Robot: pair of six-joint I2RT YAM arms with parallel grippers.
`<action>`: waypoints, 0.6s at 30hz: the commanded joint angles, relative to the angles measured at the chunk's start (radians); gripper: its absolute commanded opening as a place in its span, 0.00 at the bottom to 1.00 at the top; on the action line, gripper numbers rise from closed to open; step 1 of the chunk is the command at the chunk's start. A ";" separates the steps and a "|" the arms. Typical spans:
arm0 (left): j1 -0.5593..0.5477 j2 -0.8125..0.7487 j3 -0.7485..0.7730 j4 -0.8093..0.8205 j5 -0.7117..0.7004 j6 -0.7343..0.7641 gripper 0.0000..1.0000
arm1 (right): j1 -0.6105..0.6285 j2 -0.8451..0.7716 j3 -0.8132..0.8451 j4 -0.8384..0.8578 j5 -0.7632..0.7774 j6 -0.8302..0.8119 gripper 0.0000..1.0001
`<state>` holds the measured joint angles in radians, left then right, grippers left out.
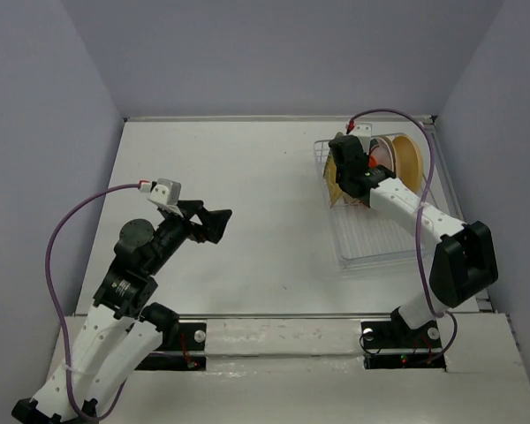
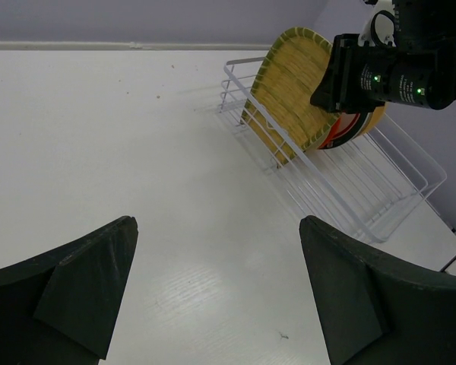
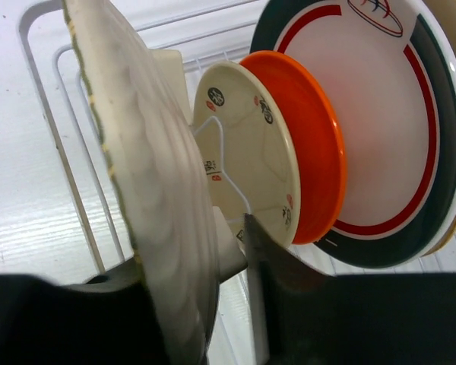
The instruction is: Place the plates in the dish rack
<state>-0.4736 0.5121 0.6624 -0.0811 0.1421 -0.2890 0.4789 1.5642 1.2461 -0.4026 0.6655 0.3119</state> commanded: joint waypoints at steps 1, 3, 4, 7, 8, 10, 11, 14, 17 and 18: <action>0.009 0.005 -0.004 0.024 0.014 0.016 0.99 | 0.000 -0.036 -0.013 0.054 -0.024 0.020 0.47; 0.010 0.005 -0.004 0.024 0.014 0.017 0.99 | 0.000 -0.052 -0.002 0.050 -0.040 0.012 0.60; 0.010 0.003 -0.004 0.024 0.014 0.017 0.99 | 0.000 -0.058 0.001 0.048 -0.052 0.010 0.62; 0.012 0.002 -0.003 0.024 0.010 0.017 0.99 | 0.000 -0.079 0.013 0.038 -0.073 0.007 0.72; 0.012 0.003 -0.003 0.024 0.010 0.017 0.99 | 0.000 -0.095 0.015 0.036 -0.078 0.006 0.74; 0.013 0.003 -0.003 0.024 0.010 0.017 0.99 | 0.000 -0.110 0.022 0.024 -0.089 0.006 0.77; 0.013 0.005 -0.003 0.023 0.008 0.017 0.99 | 0.000 -0.128 0.026 0.019 -0.095 0.006 0.80; 0.013 0.006 -0.003 0.024 0.005 0.017 0.99 | 0.000 -0.157 0.038 -0.001 -0.124 0.010 0.86; 0.015 0.005 -0.001 0.024 -0.002 0.017 0.99 | 0.000 -0.214 0.044 -0.018 -0.194 0.015 0.90; 0.015 0.003 0.000 0.024 -0.007 0.017 0.99 | 0.000 -0.236 0.041 -0.021 -0.225 0.019 0.91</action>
<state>-0.4667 0.5152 0.6624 -0.0811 0.1429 -0.2890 0.4789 1.4086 1.2449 -0.4126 0.5419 0.3180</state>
